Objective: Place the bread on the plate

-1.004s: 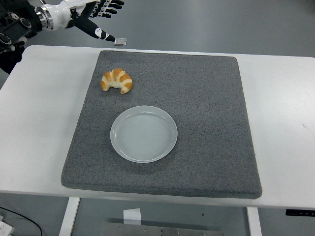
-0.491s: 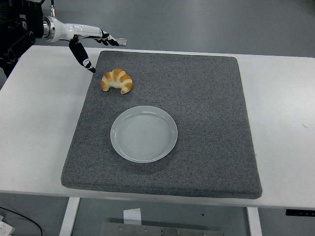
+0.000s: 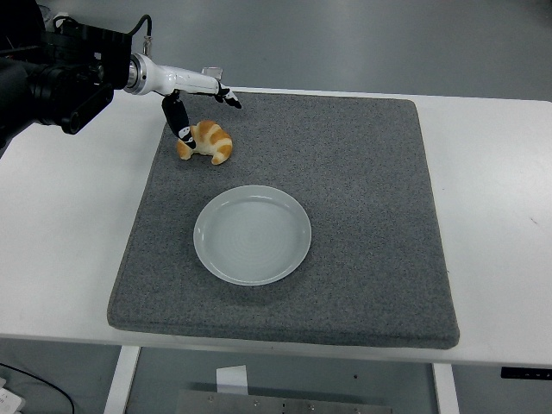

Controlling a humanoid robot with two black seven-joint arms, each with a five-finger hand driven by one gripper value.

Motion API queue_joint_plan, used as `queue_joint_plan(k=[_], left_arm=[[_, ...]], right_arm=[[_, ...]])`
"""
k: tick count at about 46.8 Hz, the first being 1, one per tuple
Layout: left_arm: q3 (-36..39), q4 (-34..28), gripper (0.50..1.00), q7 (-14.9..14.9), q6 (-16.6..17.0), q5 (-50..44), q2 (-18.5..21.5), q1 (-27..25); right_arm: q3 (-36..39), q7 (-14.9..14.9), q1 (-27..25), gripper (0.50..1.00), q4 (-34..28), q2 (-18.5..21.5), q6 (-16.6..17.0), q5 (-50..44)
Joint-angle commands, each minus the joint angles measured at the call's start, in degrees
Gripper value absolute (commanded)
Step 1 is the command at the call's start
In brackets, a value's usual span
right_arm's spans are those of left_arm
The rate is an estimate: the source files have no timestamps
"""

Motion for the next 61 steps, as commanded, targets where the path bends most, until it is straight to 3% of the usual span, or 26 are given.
queue_joint_plan(k=[1,12,18,36,57,61], left_arm=[[0.3,0.9,0.994,0.0,0.0,0.1,-0.1,0.3],[1.0,2.5,0.994,0.0,0.4,0.1,-0.5,2.0],[2.8,4.0,0.994,0.0,3.2,0.0,-1.3,3.4],[2.5,10.2,0.986,0.0,6.9,-1.0,-6.2,7.8],[2.4,15.5,0.975,0.0,9.0,-1.4,-10.5,10.8],[2.5,15.5,0.949,0.0,9.1,-1.4,-10.5,11.2]], right_arm=[[0.0,0.0,0.0,0.932,0.0,0.0,0.0,0.0],[0.0,0.0,-0.1,0.932,0.1,0.0,0.0,0.0],[-0.1,0.0,-0.1,0.932,0.0,0.0,0.0,0.0],[-0.2,0.0,-0.1,0.932,0.0,0.0,0.0,-0.1],[-0.2,0.0,-0.1,0.932,0.1,0.0,0.0,0.0],[-0.2,0.0,-0.1,0.932,0.0,0.0,0.0,0.0]])
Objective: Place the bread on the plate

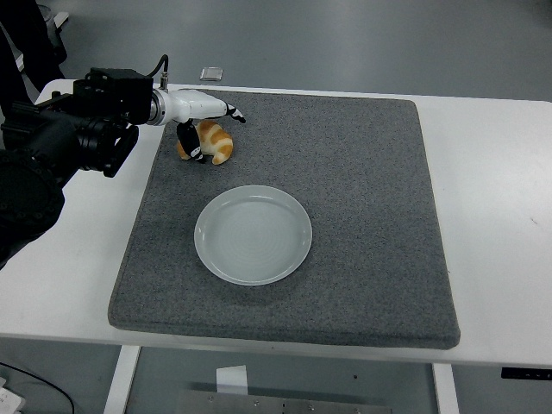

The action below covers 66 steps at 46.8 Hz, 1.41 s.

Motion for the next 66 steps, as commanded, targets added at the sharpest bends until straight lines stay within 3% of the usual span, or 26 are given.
queue_joint_plan(k=[1,7,15,17,22,29,50,59,66], left_arm=[[0.3,0.0,0.943,0.0,0.1,0.0,-0.1,0.5],[0.5,0.1,0.896,0.0,0.1,0.1,-0.1,0.6],[0.6,0.1,0.782,0.0,0.1,0.4,-0.1,0.7],[0.6,0.1,0.776,0.0,0.1,0.4,-0.2,0.7],[0.6,0.1,0.688,0.0,0.1,0.4,-0.2,0.7],[0.7,0.1,0.5,0.0,0.1,0.9,-0.2,0.7],[1.9,4.0,0.5,0.0,-0.1,-0.2,-2.2,0.4],[1.7,4.0,0.5,0.0,-1.2,-2.6,-2.3,-2.9],[1.7,4.0,0.5,0.0,-4.1,-5.1,-2.3,-6.1]], right_arm=[[0.0,0.0,0.0,0.932,0.0,0.0,0.0,0.0],[0.0,0.0,0.0,0.932,0.0,0.0,0.0,0.0],[0.0,0.0,0.0,0.932,0.0,0.0,0.0,0.0],[0.0,0.0,0.0,0.932,0.1,0.0,0.0,0.0],[0.0,0.0,0.0,0.932,0.1,0.0,0.0,0.0],[0.0,0.0,0.0,0.932,0.0,0.0,0.0,0.0],[0.0,0.0,0.0,0.932,0.0,0.0,-0.1,-0.1],[0.0,0.0,0.0,0.932,0.0,0.0,-0.1,0.0],[0.0,0.0,0.0,0.932,0.0,0.0,-0.1,-0.1]])
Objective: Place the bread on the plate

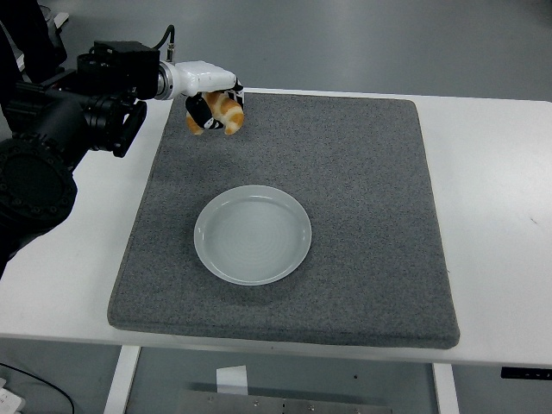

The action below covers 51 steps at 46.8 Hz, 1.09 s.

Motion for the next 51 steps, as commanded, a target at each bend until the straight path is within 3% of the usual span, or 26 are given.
queue_joint_plan(k=[1,31,51], left_arm=[[0.0,0.0,0.5,0.0,-1.3,-1.1,0.1,-2.0],[0.0,-1.6,0.5,0.0,-14.0,-6.3,1.5,-20.5],[0.2,-17.5,0.5,0.0,-13.7,-5.5,0.1,-21.1]], right_arm=[[0.0,0.0,0.0,0.932,0.0,0.0,0.0,-0.1],[0.1,0.0,0.0,0.932,0.0,0.0,-0.1,-0.1],[0.2,0.0,0.0,0.932,0.0,0.0,-0.3,-0.1]])
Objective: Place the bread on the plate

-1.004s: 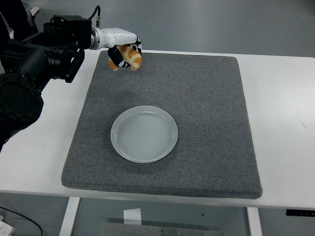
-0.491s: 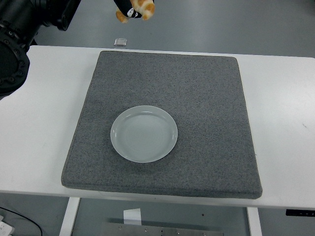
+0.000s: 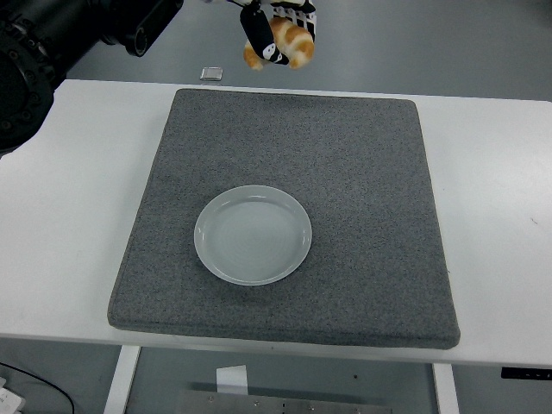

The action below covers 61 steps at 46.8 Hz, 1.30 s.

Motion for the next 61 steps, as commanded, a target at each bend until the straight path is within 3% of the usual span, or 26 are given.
queue_joint_plan(k=[1,9,16,26,38,50,61], left_arm=[[0.0,-3.1,0.5,0.0,0.2,0.1,-0.9,-0.4],[-0.2,-10.0,0.5,0.0,0.2,0.2,-1.9,-1.7],[-0.7,-19.5,0.5,0.0,0.2,0.4,-0.5,-4.5],[-1.1,-34.1,0.5,0.0,0.7,4.1,5.4,-8.6],[-5.2,-47.0,0.5,0.0,0.7,14.9,16.0,-9.3],[-5.0,-50.4,0.5,0.0,1.4,22.0,21.9,-7.4],[-4.9,-50.2,0.5,0.0,4.1,26.4,22.2,-2.6]], right_arm=[[0.0,0.0,0.0,0.932,0.0,0.0,0.0,0.0],[0.1,0.0,0.0,0.932,0.1,0.0,0.1,0.0],[0.1,0.0,0.0,0.932,0.0,0.0,0.1,0.0],[0.1,0.0,0.0,0.932,0.0,0.0,-0.1,0.0],[0.1,0.0,0.0,0.932,0.1,0.0,-0.1,0.0],[0.1,0.0,0.0,0.932,0.1,0.0,0.3,0.1],[0.1,0.0,0.0,0.932,0.1,0.0,0.4,0.1]])
